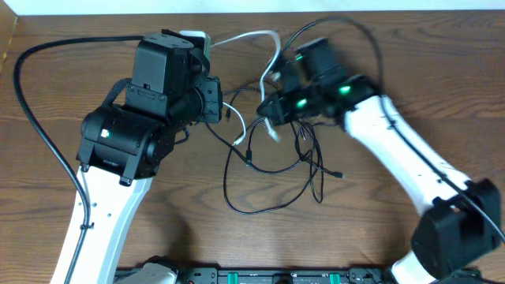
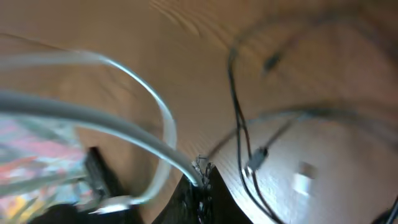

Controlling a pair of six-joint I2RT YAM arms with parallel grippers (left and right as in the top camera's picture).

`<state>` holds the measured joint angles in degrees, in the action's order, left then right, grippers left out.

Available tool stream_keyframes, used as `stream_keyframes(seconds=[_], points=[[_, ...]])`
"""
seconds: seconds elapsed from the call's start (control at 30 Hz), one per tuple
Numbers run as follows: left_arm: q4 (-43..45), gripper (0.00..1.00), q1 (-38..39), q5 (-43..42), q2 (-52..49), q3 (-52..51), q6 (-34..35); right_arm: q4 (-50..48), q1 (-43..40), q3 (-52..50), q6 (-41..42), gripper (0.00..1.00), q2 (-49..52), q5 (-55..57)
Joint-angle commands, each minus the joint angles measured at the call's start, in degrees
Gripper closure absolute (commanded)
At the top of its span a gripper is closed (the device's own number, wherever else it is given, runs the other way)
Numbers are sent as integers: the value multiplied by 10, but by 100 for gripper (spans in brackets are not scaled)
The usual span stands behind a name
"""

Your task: Untangle cables

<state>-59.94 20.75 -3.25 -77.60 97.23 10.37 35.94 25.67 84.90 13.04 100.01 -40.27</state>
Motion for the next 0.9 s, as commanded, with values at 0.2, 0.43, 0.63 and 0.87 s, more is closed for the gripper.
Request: stream_keyframes(seconds=[0.2,0.43,0.63,0.87], points=[[42,93,-2,-249,-73,5,-102,-145,-77,2,0,99,-14,-274],[65,93,-2,-351,-115,5,-132,-262,-100,2,158,84,-14,-242],[80,93,-2,-353,-115,5,-133,-265,-116,2,168,57,-14,-266],[85,93,-2,-353,-115,5,-133,-340,-110,2,218,50,-14,-306]])
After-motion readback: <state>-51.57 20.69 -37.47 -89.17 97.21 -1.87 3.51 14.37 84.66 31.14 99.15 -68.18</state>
